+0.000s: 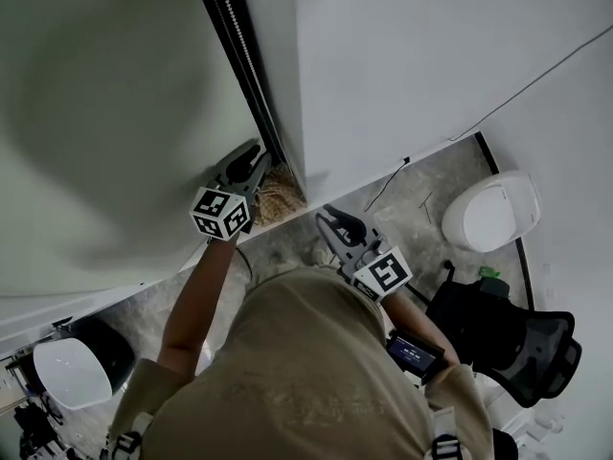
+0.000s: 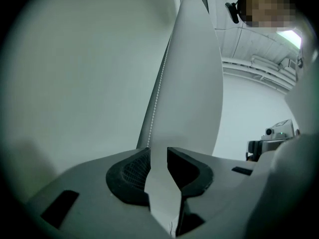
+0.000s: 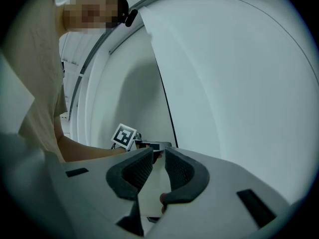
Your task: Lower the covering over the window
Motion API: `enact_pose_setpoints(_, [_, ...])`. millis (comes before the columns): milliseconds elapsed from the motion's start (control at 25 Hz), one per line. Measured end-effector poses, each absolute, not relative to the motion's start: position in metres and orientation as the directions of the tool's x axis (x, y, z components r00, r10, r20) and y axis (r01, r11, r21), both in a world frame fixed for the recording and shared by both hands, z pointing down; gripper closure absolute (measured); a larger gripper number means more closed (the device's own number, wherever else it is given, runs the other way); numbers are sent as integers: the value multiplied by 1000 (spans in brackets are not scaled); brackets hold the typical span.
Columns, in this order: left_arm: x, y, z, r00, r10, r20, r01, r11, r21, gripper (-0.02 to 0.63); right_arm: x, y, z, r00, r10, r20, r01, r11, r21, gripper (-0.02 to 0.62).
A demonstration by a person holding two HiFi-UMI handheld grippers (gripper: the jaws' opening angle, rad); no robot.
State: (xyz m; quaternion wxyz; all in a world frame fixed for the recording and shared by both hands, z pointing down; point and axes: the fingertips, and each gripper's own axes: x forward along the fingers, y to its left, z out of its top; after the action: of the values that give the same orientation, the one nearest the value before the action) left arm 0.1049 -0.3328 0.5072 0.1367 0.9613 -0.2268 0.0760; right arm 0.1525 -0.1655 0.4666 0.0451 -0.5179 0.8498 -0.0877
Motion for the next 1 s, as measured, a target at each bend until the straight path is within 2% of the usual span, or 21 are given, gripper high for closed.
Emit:
enact_pose_setpoints(160, [130,-347,509,873,-435,221,-477,-857,195,486,172,-158,472,-467,-884,14,-868,456,-199,531])
enact_pose_setpoints(680, [153,-387,528,859,-443,256,-479,-873,96,489,197,-153,486,-471,-882,24,-865,457,-207,531])
enact_pose_setpoints(800, [150,-382,523,863,-444,243,-472,-879,70,575,198,-151,490,-468,-883,35,-866,450,-218,531])
enact_pose_setpoints(1000, [150,-362,518,883,-403,239,-428,-902,59,586,189,-157,482,-463,-885,33,-870,448,-205,531])
